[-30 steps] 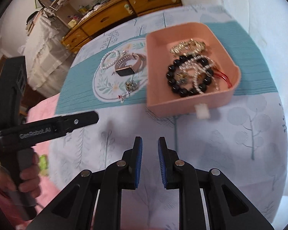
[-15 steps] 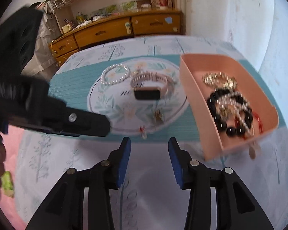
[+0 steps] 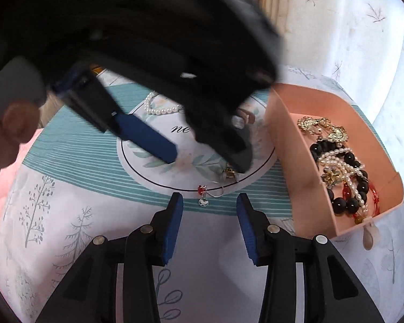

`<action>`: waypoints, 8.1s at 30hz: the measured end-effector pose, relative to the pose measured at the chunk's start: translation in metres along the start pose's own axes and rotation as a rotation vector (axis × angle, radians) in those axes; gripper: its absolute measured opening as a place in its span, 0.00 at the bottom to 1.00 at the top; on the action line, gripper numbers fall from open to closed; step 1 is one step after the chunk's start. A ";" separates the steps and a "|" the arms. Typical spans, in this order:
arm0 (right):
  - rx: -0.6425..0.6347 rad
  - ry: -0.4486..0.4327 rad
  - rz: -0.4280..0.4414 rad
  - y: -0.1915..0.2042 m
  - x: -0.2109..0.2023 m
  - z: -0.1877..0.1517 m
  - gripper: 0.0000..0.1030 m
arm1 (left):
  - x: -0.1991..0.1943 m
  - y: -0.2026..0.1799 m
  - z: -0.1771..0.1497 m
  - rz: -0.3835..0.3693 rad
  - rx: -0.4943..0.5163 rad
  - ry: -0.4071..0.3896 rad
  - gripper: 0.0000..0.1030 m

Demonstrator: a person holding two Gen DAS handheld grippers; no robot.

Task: Organize jewelry
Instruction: 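Grasp the small charm with red bead on the plate with the left tool, then carry the charm with the left tool into the pink box and open, then grasp the pearl bracelet with the left tool while the right tool grasps the rose-gold watch, then carry the pearl bracelet with the left tool into the box while the right tool drops the watch there, then grasp the pearl ring with the left tool while the right tool grasps the silver ring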

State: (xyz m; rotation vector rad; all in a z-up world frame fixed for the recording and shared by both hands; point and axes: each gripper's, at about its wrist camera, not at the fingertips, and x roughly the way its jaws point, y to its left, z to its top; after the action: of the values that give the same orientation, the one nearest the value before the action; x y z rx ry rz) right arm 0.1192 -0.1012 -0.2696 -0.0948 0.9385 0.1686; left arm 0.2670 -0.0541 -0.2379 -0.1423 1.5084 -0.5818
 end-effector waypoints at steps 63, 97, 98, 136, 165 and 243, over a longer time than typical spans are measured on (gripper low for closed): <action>-0.051 -0.060 0.044 -0.068 -0.115 0.072 0.05 | -0.085 -0.041 -0.015 0.060 0.097 -0.203 0.11; 0.083 0.034 0.050 -0.142 -0.107 0.085 0.65 | -0.049 -0.027 -0.040 0.021 0.011 -0.274 0.52; 0.109 0.033 0.083 -0.138 -0.102 0.087 0.69 | -0.051 -0.019 -0.041 0.052 -0.007 -0.281 0.52; -0.567 0.140 0.077 0.017 0.040 0.089 0.41 | -0.028 0.067 0.004 0.373 0.438 -0.349 0.30; -0.111 0.251 0.252 -0.042 0.078 0.120 0.09 | -0.061 0.077 -0.002 0.206 0.106 -0.519 0.05; -1.137 0.043 0.296 -0.038 0.022 0.185 0.70 | -0.035 0.058 -0.003 0.323 0.367 -0.458 0.65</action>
State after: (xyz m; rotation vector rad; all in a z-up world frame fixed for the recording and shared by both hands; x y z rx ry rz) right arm 0.2853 -0.1073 -0.1782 -1.0100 0.7965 0.9661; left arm 0.2813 0.0123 -0.2321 0.2361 0.9363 -0.5120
